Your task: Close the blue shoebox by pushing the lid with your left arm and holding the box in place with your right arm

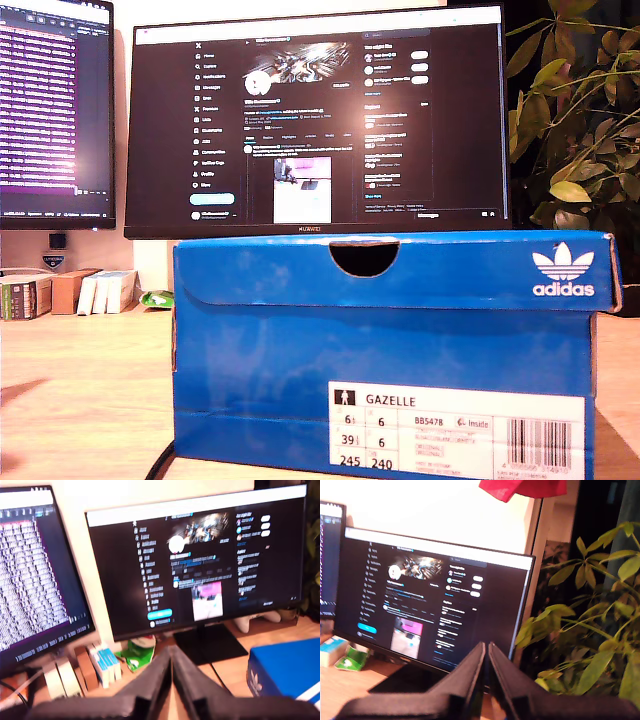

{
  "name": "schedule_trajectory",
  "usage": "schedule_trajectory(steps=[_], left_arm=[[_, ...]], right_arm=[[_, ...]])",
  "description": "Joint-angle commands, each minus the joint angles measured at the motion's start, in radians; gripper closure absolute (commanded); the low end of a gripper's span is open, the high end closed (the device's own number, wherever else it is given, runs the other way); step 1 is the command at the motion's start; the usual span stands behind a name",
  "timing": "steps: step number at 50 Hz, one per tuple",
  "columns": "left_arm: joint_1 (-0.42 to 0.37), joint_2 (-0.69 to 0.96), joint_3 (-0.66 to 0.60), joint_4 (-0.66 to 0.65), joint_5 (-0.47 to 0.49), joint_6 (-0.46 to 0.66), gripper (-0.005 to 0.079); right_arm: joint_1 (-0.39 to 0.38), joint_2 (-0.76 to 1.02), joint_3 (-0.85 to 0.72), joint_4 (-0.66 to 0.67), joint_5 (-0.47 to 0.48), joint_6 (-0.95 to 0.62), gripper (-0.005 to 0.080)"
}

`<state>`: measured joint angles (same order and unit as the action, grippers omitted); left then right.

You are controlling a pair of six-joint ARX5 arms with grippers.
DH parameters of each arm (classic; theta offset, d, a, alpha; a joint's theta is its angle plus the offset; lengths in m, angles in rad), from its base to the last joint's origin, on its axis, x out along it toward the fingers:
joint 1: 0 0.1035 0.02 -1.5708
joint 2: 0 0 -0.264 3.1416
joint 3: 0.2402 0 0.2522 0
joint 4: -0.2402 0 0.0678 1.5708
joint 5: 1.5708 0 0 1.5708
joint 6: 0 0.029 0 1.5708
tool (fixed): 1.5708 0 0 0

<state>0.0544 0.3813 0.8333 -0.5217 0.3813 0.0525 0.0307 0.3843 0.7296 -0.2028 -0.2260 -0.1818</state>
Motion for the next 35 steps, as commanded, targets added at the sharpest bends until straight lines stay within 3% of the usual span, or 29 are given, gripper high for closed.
schedule_trajectory(steps=[1, 14, 21, 35], left_arm=[[-0.002, -0.016, -0.059, 0.03, -0.006, -0.03, 0.0761], [-0.002, -0.1, -0.193, 0.087, -0.023, -0.082, 0.0761], [-0.002, -0.163, -0.25, 0.098, -0.026, -0.106, 0.0761], [-0.002, -0.265, -0.369, 0.106, -0.052, -0.136, 0.0761]], right_arm=[[0.001, 0.003, -0.063, 0.019, 0.002, -0.002, 0.0717], [0.0, -0.02, -0.174, 0.045, 0.028, 0.003, 0.0717], [-0.003, -0.098, -0.217, 0.056, 0.09, 0.031, 0.0717], [-0.008, -0.246, -0.322, 0.032, 0.107, 0.092, 0.0719]])
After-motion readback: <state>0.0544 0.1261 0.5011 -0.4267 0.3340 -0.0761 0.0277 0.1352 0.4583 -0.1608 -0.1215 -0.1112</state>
